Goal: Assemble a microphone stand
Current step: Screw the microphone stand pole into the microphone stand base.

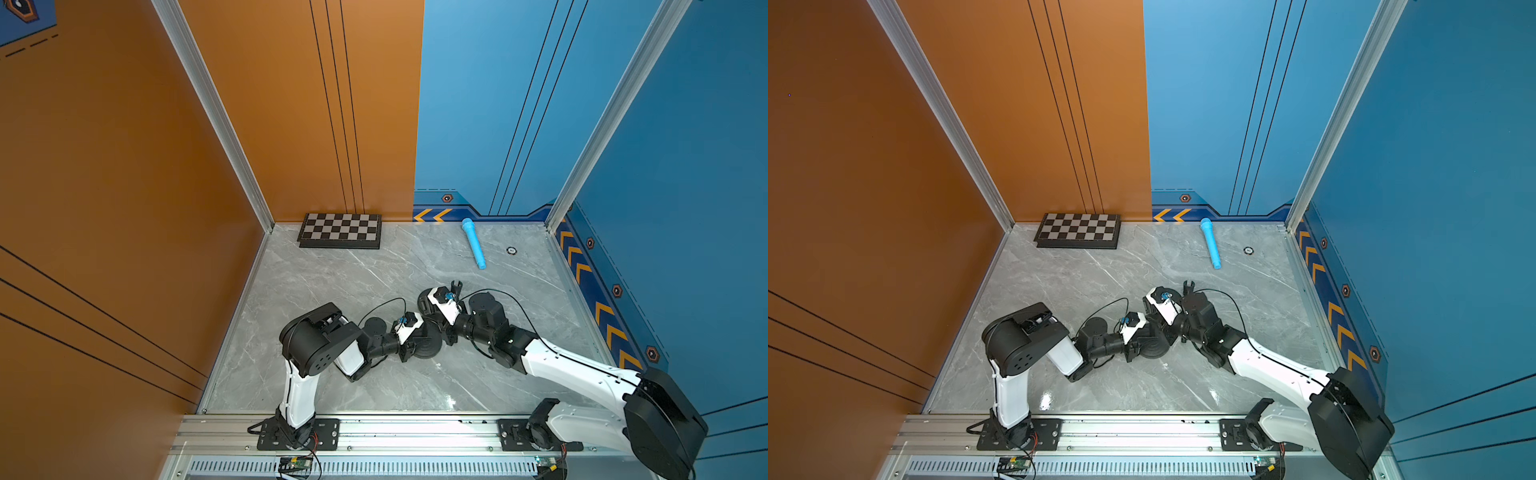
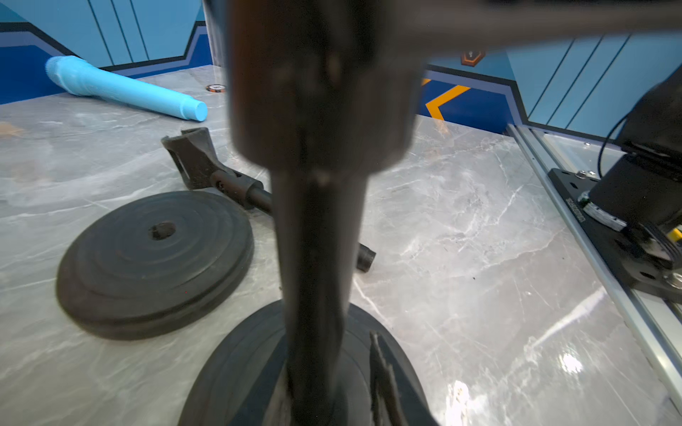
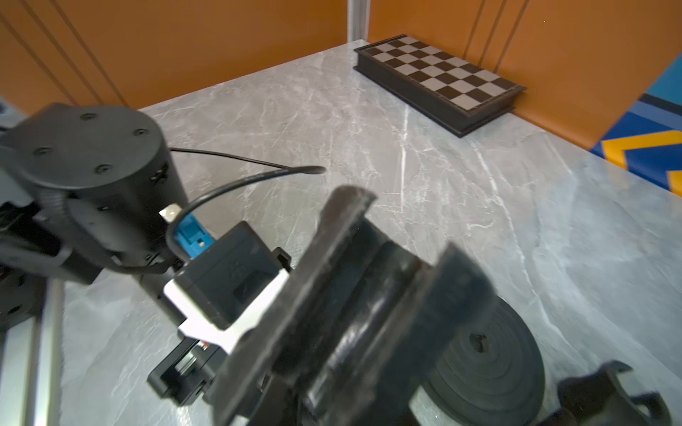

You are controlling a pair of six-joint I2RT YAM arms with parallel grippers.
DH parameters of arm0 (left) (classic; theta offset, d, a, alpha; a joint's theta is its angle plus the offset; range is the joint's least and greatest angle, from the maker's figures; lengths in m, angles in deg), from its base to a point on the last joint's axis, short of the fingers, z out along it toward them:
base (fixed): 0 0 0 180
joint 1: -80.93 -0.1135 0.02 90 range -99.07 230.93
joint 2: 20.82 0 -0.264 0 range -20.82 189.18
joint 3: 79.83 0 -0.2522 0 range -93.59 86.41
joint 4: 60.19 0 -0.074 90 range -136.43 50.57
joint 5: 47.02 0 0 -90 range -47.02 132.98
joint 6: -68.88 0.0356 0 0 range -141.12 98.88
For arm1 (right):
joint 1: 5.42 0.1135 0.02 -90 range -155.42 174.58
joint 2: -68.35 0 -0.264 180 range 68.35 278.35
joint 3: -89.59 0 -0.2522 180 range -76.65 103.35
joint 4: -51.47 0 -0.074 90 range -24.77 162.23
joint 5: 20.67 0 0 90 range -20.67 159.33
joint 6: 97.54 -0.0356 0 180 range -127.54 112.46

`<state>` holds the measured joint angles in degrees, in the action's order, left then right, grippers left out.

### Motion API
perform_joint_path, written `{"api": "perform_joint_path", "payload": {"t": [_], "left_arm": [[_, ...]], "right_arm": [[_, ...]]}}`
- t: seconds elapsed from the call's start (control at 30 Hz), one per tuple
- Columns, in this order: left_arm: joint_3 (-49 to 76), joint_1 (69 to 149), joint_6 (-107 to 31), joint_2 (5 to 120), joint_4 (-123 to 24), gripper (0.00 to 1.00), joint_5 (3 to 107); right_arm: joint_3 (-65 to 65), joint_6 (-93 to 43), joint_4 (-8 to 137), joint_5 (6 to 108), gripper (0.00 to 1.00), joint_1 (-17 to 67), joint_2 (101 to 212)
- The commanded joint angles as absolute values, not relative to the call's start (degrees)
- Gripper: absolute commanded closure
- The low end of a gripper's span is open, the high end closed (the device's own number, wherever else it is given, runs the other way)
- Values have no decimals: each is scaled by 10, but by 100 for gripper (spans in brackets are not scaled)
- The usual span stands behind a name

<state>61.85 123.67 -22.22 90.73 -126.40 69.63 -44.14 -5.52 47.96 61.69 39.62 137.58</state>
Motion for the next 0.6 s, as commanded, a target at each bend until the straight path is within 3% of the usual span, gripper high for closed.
{"api": "perform_joint_path", "payload": {"t": [0.0, 0.13, 0.27, 0.33, 0.5, 0.57], "left_arm": [[610, 1249, -227, 880, -1273, 64, 684], [603, 1250, -237, 885, -1273, 64, 669], [601, 1250, -239, 896, -1273, 74, 668], [602, 1249, -241, 900, -1273, 83, 668], [601, 1245, -237, 907, -1273, 92, 689], [601, 1243, -233, 909, -1273, 93, 701]], "right_arm": [[-474, -166, 472, 907, 100, 480, 1406], [-444, -222, 501, 1036, 100, 550, 1444], [-431, -234, 509, 1027, 100, 566, 1459], [-434, -232, 506, 986, 100, 555, 1452], [-428, -149, 532, 775, 68, 507, 1424], [-422, -102, 562, 662, 61, 473, 1405]]}}
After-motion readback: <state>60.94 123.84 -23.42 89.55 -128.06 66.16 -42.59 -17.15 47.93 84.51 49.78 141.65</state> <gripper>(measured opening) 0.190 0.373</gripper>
